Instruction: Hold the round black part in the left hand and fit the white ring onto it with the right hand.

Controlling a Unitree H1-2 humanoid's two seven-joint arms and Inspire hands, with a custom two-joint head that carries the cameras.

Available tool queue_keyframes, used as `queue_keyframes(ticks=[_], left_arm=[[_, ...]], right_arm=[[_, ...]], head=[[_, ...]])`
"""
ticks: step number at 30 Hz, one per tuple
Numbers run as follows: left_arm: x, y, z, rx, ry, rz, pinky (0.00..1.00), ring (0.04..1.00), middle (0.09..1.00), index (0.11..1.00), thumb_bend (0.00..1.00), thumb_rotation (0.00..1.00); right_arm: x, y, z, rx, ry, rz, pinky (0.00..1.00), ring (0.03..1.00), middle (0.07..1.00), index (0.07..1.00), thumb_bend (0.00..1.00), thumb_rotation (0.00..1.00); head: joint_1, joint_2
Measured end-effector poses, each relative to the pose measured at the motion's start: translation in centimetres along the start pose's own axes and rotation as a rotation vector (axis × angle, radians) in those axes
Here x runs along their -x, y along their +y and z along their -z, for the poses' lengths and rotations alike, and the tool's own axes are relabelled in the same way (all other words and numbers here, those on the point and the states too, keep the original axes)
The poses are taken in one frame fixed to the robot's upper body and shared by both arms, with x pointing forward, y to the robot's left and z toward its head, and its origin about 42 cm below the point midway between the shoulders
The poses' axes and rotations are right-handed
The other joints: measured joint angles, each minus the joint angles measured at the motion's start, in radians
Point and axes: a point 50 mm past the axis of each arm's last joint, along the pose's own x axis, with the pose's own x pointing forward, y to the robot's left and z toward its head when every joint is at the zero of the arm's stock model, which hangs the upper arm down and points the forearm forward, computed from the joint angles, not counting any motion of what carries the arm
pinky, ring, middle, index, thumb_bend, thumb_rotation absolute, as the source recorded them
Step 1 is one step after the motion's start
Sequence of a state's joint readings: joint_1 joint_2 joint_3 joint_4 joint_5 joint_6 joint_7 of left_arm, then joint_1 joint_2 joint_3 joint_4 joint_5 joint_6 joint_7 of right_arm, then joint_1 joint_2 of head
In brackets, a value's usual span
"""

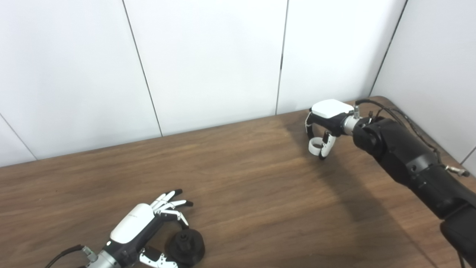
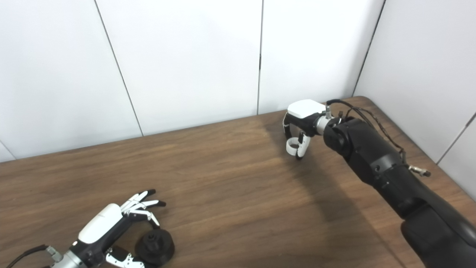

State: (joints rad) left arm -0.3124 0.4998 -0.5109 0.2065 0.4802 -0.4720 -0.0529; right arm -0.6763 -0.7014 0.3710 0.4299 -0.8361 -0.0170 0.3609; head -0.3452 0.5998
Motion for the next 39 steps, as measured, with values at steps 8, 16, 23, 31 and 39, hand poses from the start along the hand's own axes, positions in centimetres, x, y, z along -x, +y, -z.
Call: queue_keyframes(ticks=[8,16,23,31,39], left_arm=[[0.1,0.0,0.1,-0.003,0.001,0.0,1.0,1.0,0.866,0.48,0.52,0.06],[0.1,0.0,0.5,-0.003,0.005,0.001,1.0,1.0,0.863,0.481,0.52,0.06],[0.0,-0.1,0.5,-0.005,0.001,-0.001,1.0,1.0,0.862,0.48,0.52,0.06],[0.0,0.0,0.7,-0.01,0.008,-0.002,1.0,1.0,0.865,0.481,0.52,0.06],[-0.4,-0.1,0.5,-0.012,0.009,-0.006,1.0,1.0,0.866,0.481,0.52,0.06]], right_arm=[[0.4,-1.4,-1.6,0.021,-0.079,0.053,1.0,0.998,0.816,0.48,0.53,0.14],[1.1,-3.5,-5.7,0.026,-0.238,0.12,1.0,1.0,0.836,0.479,0.53,0.14],[1.6,-5.5,-9.0,0.053,-0.353,0.176,1.0,1.0,0.827,0.478,0.53,0.14],[3.6,-7.5,-12.7,0.057,-0.487,0.234,1.0,1.0,0.839,0.48,0.53,0.14],[5.5,-8.3,-17.2,0.062,-0.681,0.31,1.0,1.0,0.847,0.479,0.53,0.14]], head=[[-0.005,0.002],[-0.006,0.003],[-0.002,0.002],[0.032,0.006],[0.087,0.015]])
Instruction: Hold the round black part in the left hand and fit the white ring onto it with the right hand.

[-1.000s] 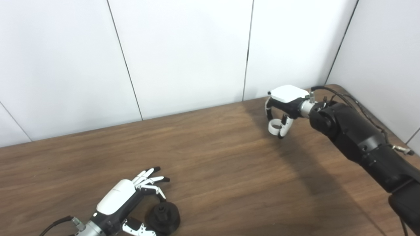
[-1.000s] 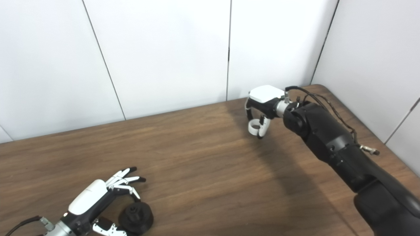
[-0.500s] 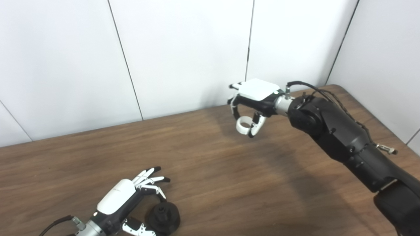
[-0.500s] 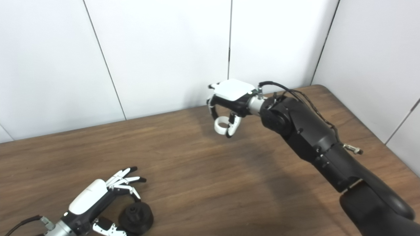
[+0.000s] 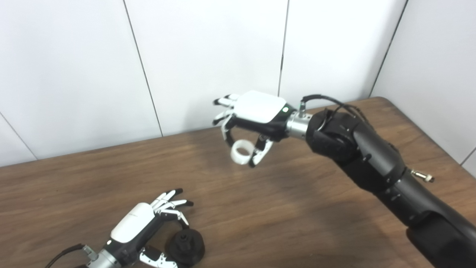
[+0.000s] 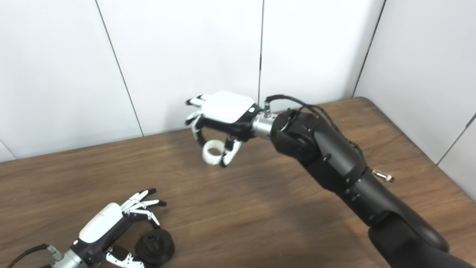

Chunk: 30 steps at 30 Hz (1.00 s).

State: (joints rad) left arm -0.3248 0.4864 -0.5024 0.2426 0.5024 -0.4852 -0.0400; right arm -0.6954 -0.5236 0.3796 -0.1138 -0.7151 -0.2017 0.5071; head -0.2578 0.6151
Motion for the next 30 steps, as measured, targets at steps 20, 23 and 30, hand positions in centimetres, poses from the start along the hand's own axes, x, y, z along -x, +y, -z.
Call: queue_keyframes(ticks=[20,23,30], left_arm=[[-1.5,-0.2,-1.2,-0.009,0.017,-0.004,1.0,1.0,0.854,0.479,0.52,0.06],[-1.7,0.0,-1.5,-0.021,0.028,0.003,1.0,1.0,0.849,0.48,0.52,0.06],[-2.2,0.1,-2.3,-0.023,0.045,0.014,1.0,1.0,0.856,0.479,0.52,0.06]], right_arm=[[-1.1,-1.4,-8.1,-0.072,-0.327,0.061,1.0,1.0,0.839,0.478,0.53,0.14],[-0.9,-1.3,-8.6,-0.071,-0.361,0.056,1.0,1.0,0.836,0.477,0.53,0.14],[-0.2,-1.0,-9.4,-0.077,-0.396,0.043,1.0,1.0,0.84,0.478,0.53,0.14]], head=[[0.219,0.064],[0.23,0.074],[0.255,0.094]])
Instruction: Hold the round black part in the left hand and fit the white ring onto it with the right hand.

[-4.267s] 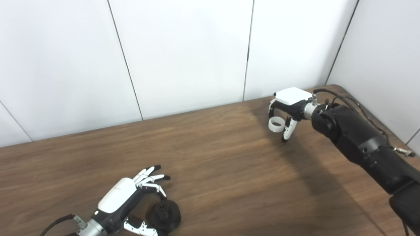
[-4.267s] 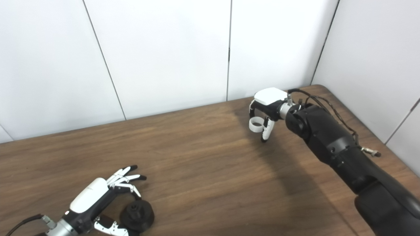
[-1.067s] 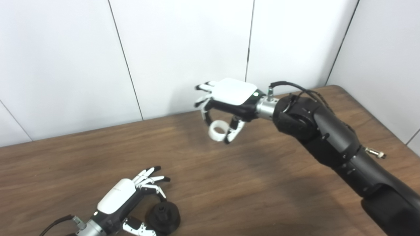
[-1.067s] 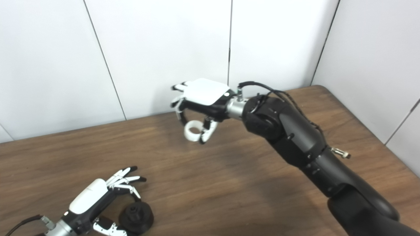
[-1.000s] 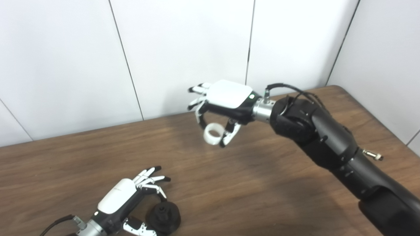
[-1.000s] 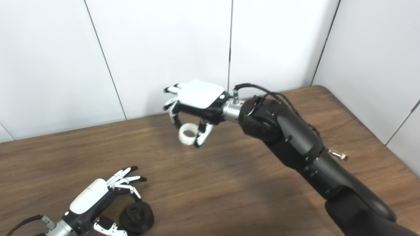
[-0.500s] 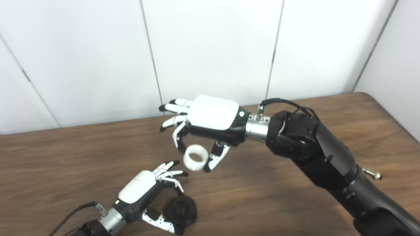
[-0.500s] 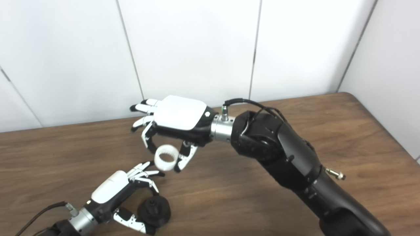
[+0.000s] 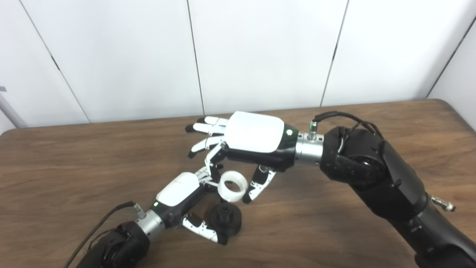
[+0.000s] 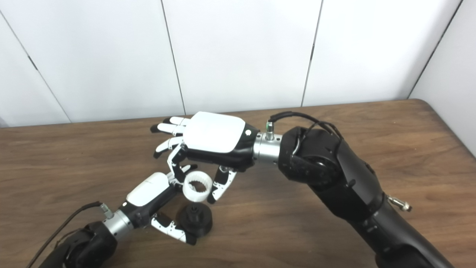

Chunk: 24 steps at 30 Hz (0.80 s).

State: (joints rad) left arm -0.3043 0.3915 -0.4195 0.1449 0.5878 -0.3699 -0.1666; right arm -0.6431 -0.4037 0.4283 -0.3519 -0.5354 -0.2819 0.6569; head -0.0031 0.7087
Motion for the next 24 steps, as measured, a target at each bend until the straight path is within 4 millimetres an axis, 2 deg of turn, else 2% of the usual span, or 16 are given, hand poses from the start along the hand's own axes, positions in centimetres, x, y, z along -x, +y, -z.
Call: queue_keyframes(ticks=[15,24], left_arm=[[-0.3,0.2,-0.9,0.005,-0.001,0.016,1.0,1.0,0.882,0.48,0.52,0.06],[-0.4,0.1,-1.5,0.005,-0.014,0.038,1.0,1.0,0.882,0.48,0.52,0.06]], right_arm=[[0.8,2.0,-0.6,-0.063,0.001,-0.038,1.0,1.0,0.833,0.478,0.53,0.14],[1.0,3.1,0.0,-0.088,0.013,-0.06,1.0,1.0,0.845,0.478,0.53,0.14]], head=[[0.015,0.026],[0.034,0.04]])
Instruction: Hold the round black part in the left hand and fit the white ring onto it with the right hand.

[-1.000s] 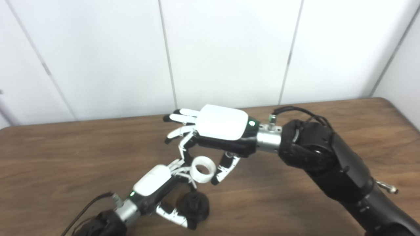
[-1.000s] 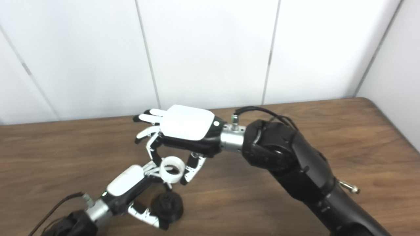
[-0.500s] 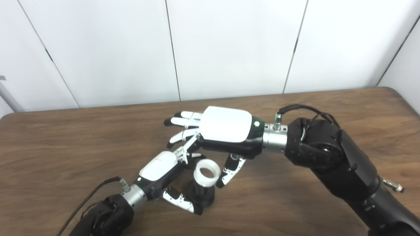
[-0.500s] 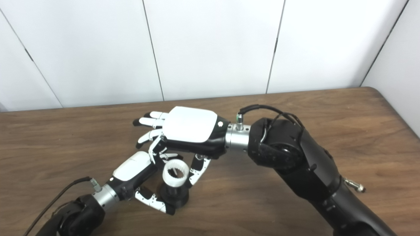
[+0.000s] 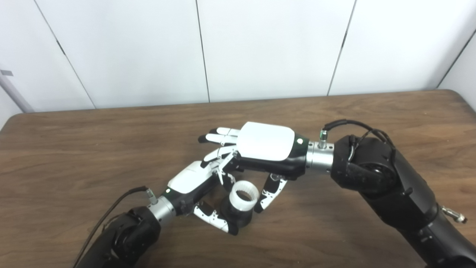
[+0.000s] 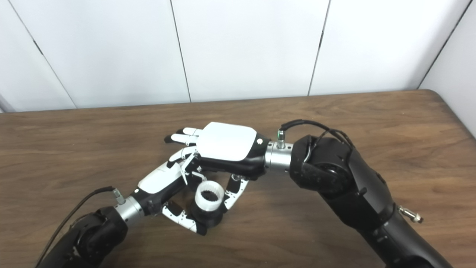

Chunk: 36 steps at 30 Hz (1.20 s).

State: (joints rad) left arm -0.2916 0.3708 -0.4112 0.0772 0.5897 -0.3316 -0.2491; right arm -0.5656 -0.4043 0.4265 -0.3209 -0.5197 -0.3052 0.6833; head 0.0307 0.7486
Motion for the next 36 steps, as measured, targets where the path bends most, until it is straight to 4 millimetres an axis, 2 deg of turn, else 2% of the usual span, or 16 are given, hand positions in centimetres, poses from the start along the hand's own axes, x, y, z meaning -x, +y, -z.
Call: queue_keyframes(ticks=[10,18,29,34,36], left_arm=[[-0.2,-0.4,-0.6,0.001,-0.009,-0.003,1.0,1.0,0.866,0.479,0.52,0.06],[-0.2,-0.6,-0.8,0.009,-0.013,-0.006,1.0,1.0,0.865,0.479,0.52,0.06],[-0.3,-0.4,-1.2,0.009,-0.015,0.014,1.0,1.0,0.879,0.48,0.52,0.06],[-0.3,-0.4,-1.1,0.009,-0.015,0.012,1.0,0.971,0.862,0.48,0.52,0.06],[-0.3,-0.3,-1.1,0.008,-0.018,0.009,1.0,0.99,0.862,0.48,0.52,0.06]], right_arm=[[-0.3,1.1,1.5,-0.026,0.035,-0.028,1.0,1.0,0.848,0.479,0.53,0.14],[-0.7,1.3,1.9,-0.032,0.04,-0.037,1.0,1.0,0.851,0.48,0.53,0.14],[-1.0,1.6,1.8,-0.032,0.044,-0.044,1.0,1.0,0.853,0.48,0.53,0.14],[-0.9,2.1,1.6,-0.044,0.039,-0.046,1.0,1.0,0.858,0.48,0.53,0.14],[-0.8,2.3,1.5,-0.052,0.039,-0.046,1.0,1.0,0.862,0.48,0.53,0.14]], head=[[0.014,0.006],[0.017,0.009],[0.026,0.018],[0.026,0.023],[0.029,0.023]])
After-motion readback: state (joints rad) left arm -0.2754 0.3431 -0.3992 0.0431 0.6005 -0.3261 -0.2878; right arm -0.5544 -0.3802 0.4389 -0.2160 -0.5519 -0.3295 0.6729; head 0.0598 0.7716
